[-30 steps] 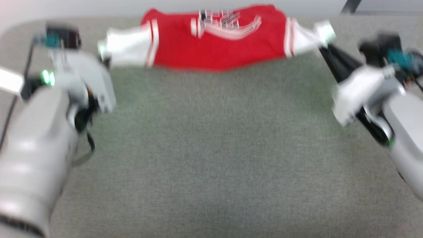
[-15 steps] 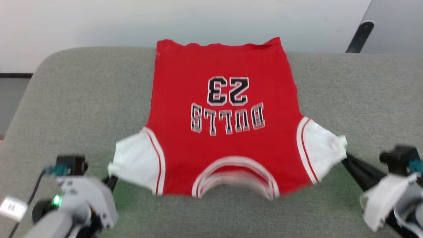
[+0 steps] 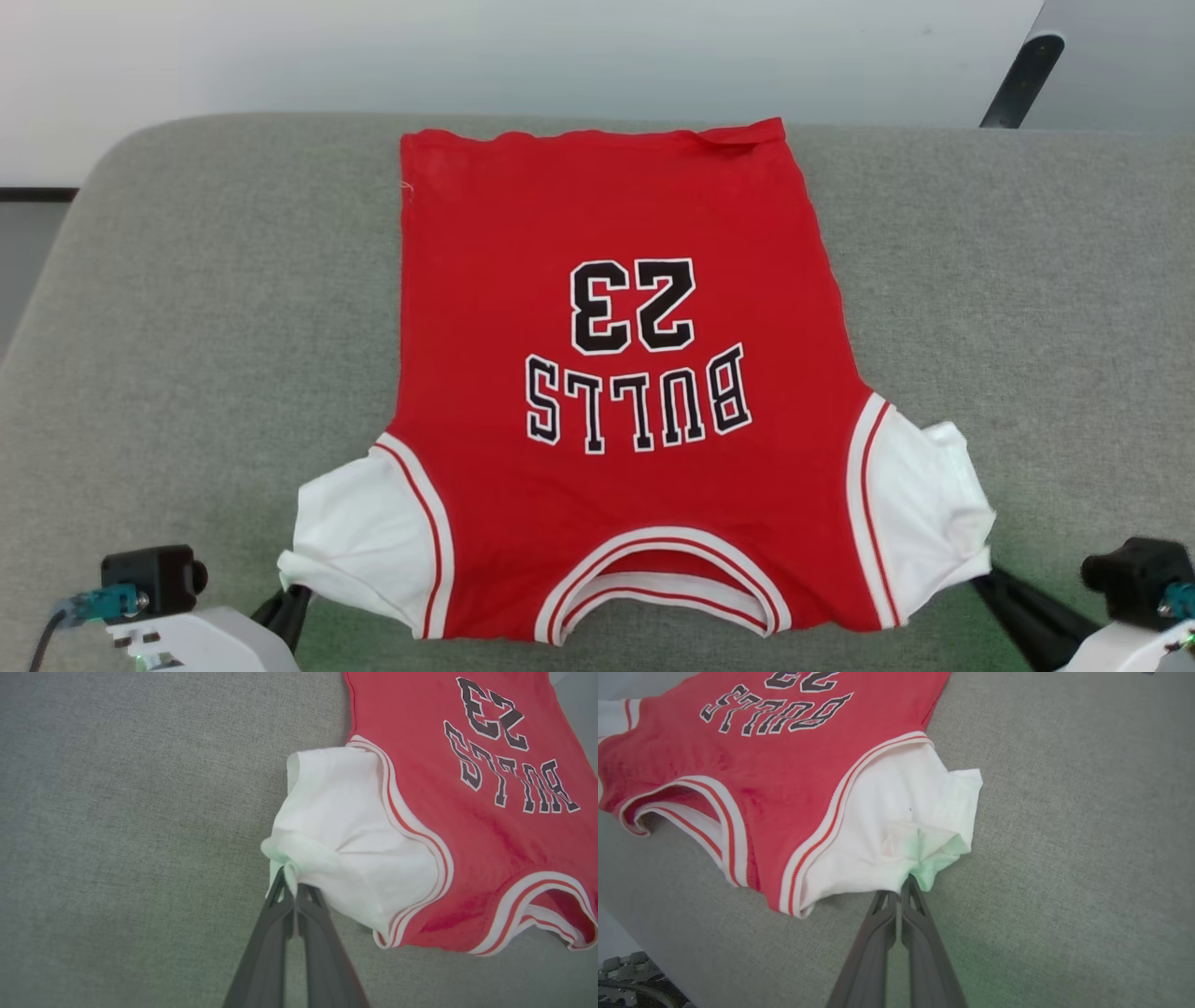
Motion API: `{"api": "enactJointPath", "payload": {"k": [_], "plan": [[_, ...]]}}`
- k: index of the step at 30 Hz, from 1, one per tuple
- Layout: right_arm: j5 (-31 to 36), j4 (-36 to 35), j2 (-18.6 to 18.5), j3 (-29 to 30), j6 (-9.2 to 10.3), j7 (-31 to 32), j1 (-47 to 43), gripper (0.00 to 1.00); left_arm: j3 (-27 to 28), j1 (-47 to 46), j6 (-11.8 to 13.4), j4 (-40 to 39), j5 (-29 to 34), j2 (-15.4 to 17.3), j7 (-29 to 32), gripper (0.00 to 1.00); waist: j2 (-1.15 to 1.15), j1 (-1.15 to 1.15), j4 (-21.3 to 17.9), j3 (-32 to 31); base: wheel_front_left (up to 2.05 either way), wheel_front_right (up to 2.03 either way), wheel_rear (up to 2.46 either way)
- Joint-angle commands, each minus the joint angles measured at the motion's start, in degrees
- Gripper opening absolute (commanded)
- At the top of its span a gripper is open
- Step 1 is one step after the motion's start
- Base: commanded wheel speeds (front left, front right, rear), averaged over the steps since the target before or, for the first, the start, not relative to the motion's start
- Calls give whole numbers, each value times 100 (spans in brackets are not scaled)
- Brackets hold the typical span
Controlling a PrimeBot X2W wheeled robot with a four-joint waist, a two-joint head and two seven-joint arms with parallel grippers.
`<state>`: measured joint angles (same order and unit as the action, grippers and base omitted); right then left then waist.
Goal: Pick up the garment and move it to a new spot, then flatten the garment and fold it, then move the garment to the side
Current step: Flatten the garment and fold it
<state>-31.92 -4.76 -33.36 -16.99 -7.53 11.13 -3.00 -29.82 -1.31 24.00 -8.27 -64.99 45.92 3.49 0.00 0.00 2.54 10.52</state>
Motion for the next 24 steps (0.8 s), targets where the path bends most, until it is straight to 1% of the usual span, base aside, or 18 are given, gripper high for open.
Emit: {"api": "enactJointPath", "payload": {"k": [1,4,6,7,8,9,14,16,19,23,24], "plan": [[8,-87,89,68,8,95,-114,0,26,72,49,-44,-1,13,-37,0,0,0,-20,38,0,0,0],[65,-209,212,125,8,368,-155,0,9,82,76,-70,63,22,-64,0,0,0,-31,84,0,0,0],[88,-191,289,156,8,667,-134,0,-2,34,77,-53,79,-10,-80,0,0,0,-45,114,0,0,0],[129,-205,291,132,8,806,-97,21,-11,1,75,-43,91,-38,-82,0,0,0,-45,127,0,0,0],[138,-165,363,193,8,963,-60,59,-16,-34,61,-32,102,-64,-102,0,0,0,-47,138,0,0,0],[133,-155,421,226,8,1113,-26,100,-32,-73,45,-12,116,-88,-104,0,0,0,-45,150,0,0,0],[33,-288,641,382,8,1683,119,100,-145,-263,-20,108,255,-249,-169,0,0,0,-25,220,0,0,0],[61,-427,648,473,8,1799,135,100,-175,-342,-54,148,287,-319,-206,0,0,0,-21,255,0,0,0],[49,-660,711,624,7,1897,52,100,-200,-419,-85,218,318,-389,-232,0,0,0,-15,314,0,0,0],[103,-1084,758,874,7,1815,216,100,-241,-522,-121,284,366,-467,-266,0,0,0,8,374,0,0,0],[103,-1084,758,874,7,1815,216,100,-241,-522,-121,284,366,-467,-266,0,0,0,8,374,0,0,0]]}}
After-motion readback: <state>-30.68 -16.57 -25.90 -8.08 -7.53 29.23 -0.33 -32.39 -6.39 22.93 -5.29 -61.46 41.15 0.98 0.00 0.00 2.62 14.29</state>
